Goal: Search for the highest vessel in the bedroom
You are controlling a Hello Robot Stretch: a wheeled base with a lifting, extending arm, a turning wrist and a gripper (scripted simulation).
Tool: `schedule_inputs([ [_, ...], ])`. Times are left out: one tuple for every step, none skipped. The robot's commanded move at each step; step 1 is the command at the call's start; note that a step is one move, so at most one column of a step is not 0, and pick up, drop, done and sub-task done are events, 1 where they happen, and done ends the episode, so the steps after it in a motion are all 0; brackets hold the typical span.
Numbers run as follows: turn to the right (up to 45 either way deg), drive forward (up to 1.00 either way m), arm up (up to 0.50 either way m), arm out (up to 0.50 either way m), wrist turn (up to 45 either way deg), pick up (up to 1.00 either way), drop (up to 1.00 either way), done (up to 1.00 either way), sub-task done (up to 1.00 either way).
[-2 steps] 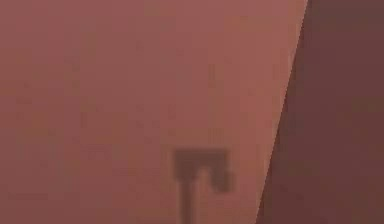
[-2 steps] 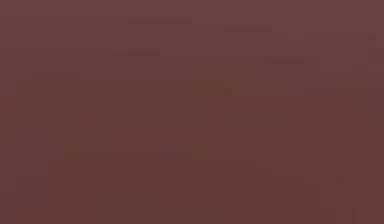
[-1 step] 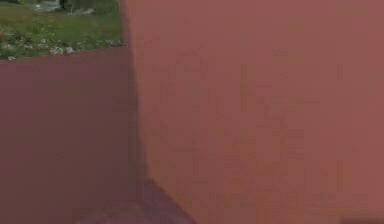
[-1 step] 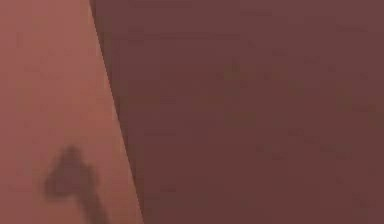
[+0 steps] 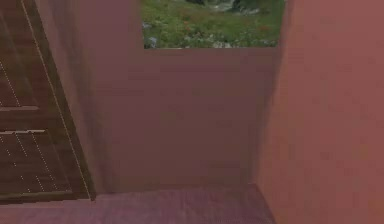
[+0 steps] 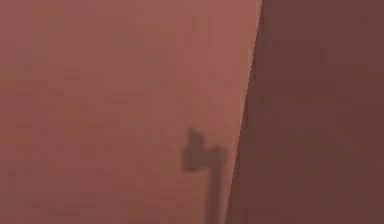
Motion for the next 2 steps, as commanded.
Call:
schedule_inputs([
  [0.0,0.15,0.0,0.0,0.0,0.0,0.0,0.0,0.0],
  [-45.0,0.0,0.0,0.0,0.0,0.0,0.0,0.0,0.0],
])
